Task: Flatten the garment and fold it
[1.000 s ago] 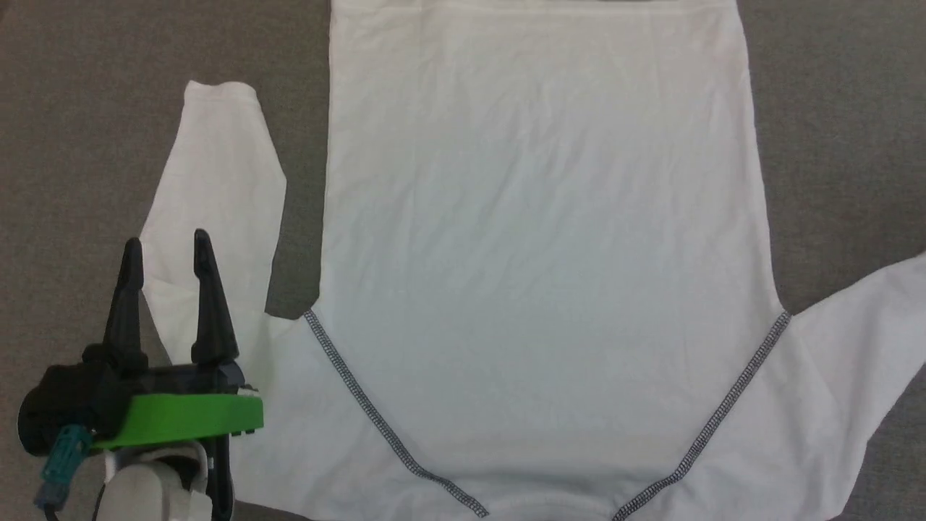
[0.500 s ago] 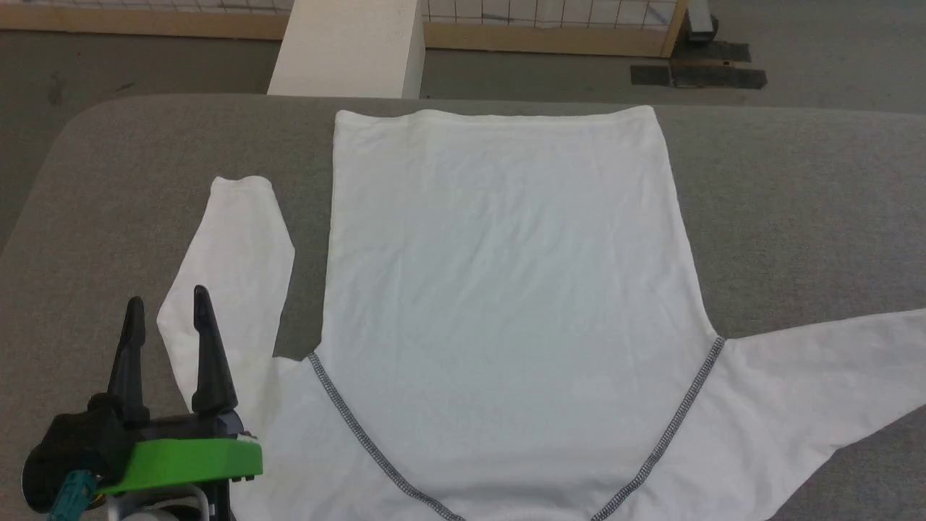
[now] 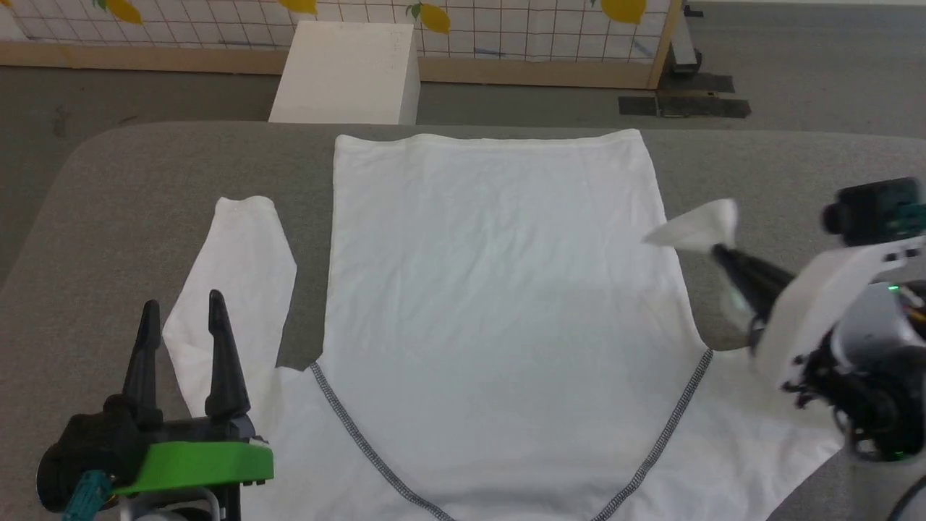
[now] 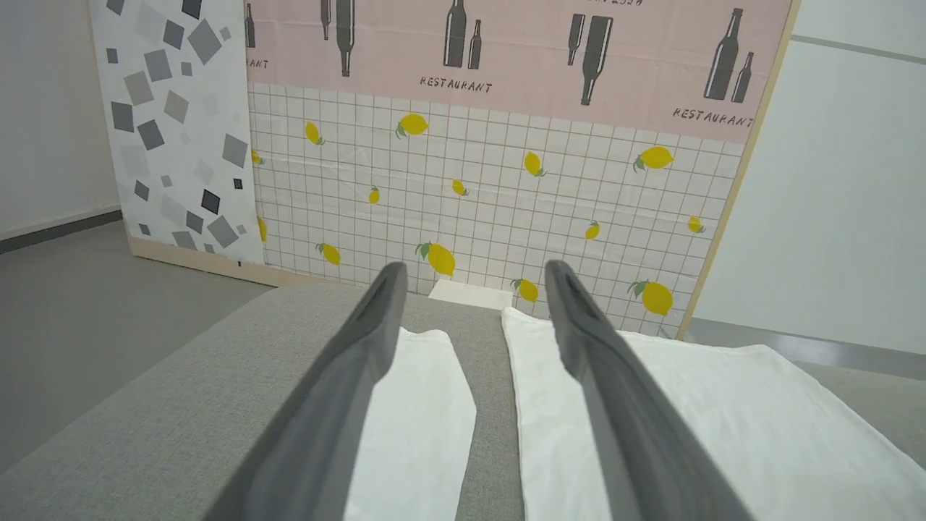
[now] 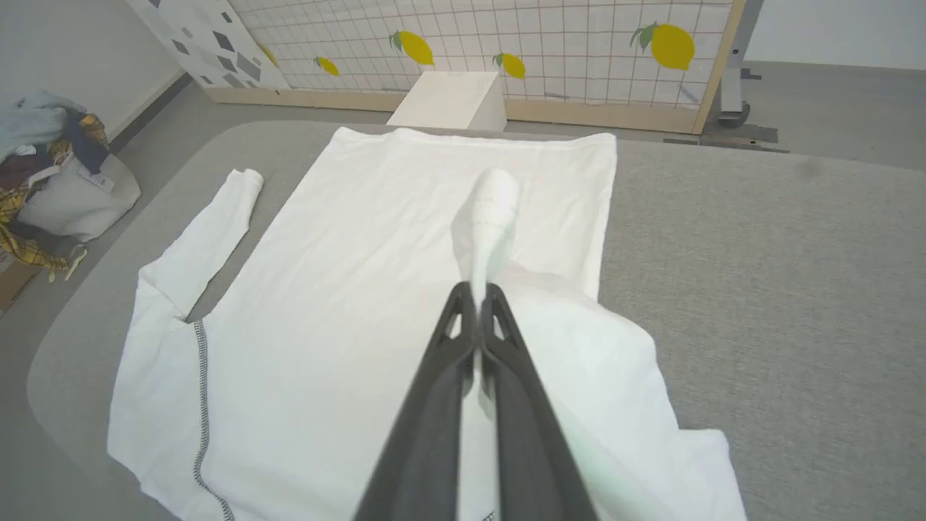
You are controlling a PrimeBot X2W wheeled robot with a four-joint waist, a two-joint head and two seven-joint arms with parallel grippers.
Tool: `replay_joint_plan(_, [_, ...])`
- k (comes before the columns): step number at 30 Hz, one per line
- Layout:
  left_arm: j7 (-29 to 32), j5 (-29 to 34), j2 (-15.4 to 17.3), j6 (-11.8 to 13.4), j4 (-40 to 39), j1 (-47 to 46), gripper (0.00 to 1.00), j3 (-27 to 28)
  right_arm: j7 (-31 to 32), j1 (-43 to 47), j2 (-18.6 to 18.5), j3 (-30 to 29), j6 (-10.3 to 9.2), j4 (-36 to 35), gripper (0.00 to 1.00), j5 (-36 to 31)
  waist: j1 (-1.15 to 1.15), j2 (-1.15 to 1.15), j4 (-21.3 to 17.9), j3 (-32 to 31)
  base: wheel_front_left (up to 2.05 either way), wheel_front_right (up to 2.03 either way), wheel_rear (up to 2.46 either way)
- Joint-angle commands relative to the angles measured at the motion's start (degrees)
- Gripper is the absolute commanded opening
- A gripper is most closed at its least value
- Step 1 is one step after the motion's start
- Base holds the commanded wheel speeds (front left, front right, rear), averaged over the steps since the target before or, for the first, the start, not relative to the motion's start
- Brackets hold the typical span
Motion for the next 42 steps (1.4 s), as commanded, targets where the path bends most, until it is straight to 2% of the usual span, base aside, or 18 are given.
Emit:
replay_joint_plan(1, [-0.3, 0.5, -0.2, -0.4, 0.2, 0.7, 1.0, 0.0, -0.4, 1.1, 1.8, 3.1, -0.08, -0.3, 0.0, 0.8, 0.01, 0.0, 0.8, -0.3, 0.0, 0.0, 0.0])
replay_joint_plan(4, [-0.3, 0.6, -0.1, -0.7, 0.4, 0.7, 1.0, -0.1, -1.6, 0.9, 4.7, 9.7, -0.08, 1.4, 0.0, 2.1, 0.01, 0.0, 1.7, -0.4, 0.0, 0.0, 0.0])
replay_joint_plan(9, [-0.3, 0.6, -0.2, -1.0, 0.9, 0.3, 1.0, -1.1, -5.8, -1.8, 7.4, 18.1, -0.08, 8.9, 0.0, 4.3, 0.01, 0.0, 4.2, -0.4, 0.0, 0.0, 0.0])
replay_joint_plan(19, [-0.3, 0.0, -0.4, -1.0, 1.9, -0.3, 1.0, -2.3, -13.0, -10.4, 8.1, 29.9, -0.08, 24.6, 0.0, 10.3, 0.01, 0.0, 9.8, 1.4, 0.0, 0.0, 0.0])
replay_joint_plan(24, [-0.3, -0.4, -0.5, -0.9, 2.0, -0.4, 1.0, -2.2, -11.3, -13.4, 8.2, 36.1, -0.08, 31.9, 0.01, 8.8, 0.01, 0.0, 11.0, 2.1, 0.0, 0.0, 0.0])
replay_joint_plan(25, [-0.3, -0.5, -0.5, -0.9, 2.0, -0.4, 1.0, -2.2, -10.1, -13.8, 8.2, 37.5, -0.08, 33.1, 0.6, 8.2, 0.01, 0.0, 11.1, 2.2, 0.0, 0.0, 0.0])
replay_joint_plan(26, [-0.3, -0.6, -0.5, -0.8, 1.9, -0.3, 1.0, -2.1, -10.0, -14.0, 8.2, 37.9, -0.08, 33.6, 1.0, 8.3, 0.01, 0.0, 11.1, 2.2, 0.0, 0.0, 0.0])
replay_joint_plan(29, [-0.3, -0.7, -0.6, -0.5, 1.8, -0.1, 1.0, -1.8, -11.8, -14.9, 8.2, 37.6, -0.08, 33.5, 1.0, 9.2, 0.01, 0.0, 10.5, 2.3, 0.0, 0.0, 0.0])
replay_joint_plan(32, [-0.3, -0.7, -0.6, -0.5, 1.9, 0.0, 1.0, -1.7, -15.2, -15.8, 8.2, 34.5, -0.08, 31.7, 1.0, 10.2, 0.01, 0.0, 9.7, 2.0, 0.0, 0.0, 0.0])
replay_joint_plan(38, [-0.3, -0.3, -0.6, -0.5, 2.0, 0.1, 1.0, -1.3, -24.6, -14.4, 6.1, 22.1, -0.08, 24.5, 1.0, 8.5, 0.01, 0.0, 7.3, 0.6, 0.0, 0.0, 0.0])
replay_joint_plan(42, [-0.3, 0.0, -0.4, -0.6, 2.2, 0.5, 1.0, -0.7, -31.5, -10.2, 3.2, 11.5, -0.08, 18.9, 1.0, 2.5, 0.01, 0.0, 5.2, -0.2, 0.0, 0.0, 0.0])
